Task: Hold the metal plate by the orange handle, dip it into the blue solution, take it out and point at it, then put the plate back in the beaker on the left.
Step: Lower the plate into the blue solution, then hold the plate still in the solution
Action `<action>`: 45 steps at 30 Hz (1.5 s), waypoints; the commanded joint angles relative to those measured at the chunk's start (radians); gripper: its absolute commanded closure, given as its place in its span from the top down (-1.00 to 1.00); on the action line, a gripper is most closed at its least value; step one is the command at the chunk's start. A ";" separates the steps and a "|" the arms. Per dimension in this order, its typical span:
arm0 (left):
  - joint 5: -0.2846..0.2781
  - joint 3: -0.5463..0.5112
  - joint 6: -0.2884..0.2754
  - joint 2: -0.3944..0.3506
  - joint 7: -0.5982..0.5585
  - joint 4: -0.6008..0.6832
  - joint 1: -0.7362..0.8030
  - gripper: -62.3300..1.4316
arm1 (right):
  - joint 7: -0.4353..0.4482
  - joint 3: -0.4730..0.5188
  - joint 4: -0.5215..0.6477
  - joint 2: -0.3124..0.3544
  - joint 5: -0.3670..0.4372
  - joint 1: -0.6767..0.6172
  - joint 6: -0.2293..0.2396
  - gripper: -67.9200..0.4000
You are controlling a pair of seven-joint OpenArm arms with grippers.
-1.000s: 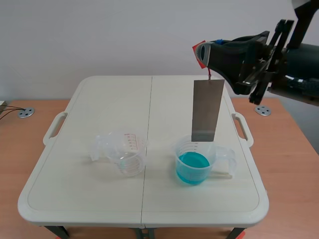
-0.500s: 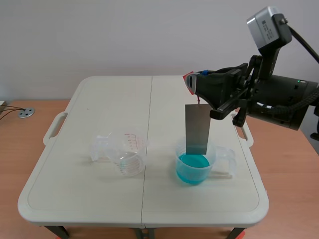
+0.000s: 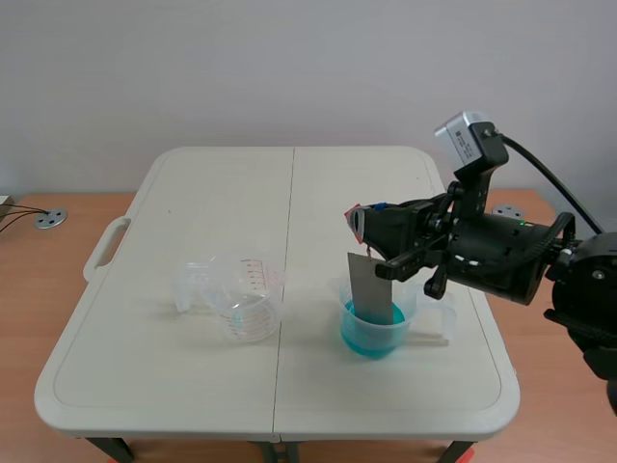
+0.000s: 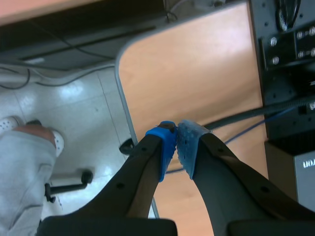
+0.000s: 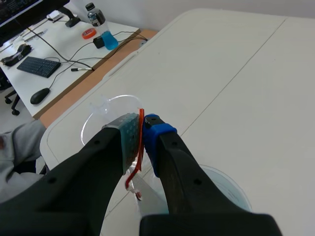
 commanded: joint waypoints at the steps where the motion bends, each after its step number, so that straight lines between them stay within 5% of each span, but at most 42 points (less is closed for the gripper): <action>1: 0.010 0.006 -0.002 -0.001 -0.007 0.004 0.002 -0.77 | 0.002 -0.007 -0.003 0.009 -0.003 0.014 0.012 -0.96; 45: 0.010 0.009 -0.002 -0.001 0.034 -0.014 -0.030 -0.77 | 0.010 -0.010 -0.017 0.009 -0.003 0.014 0.012 -0.96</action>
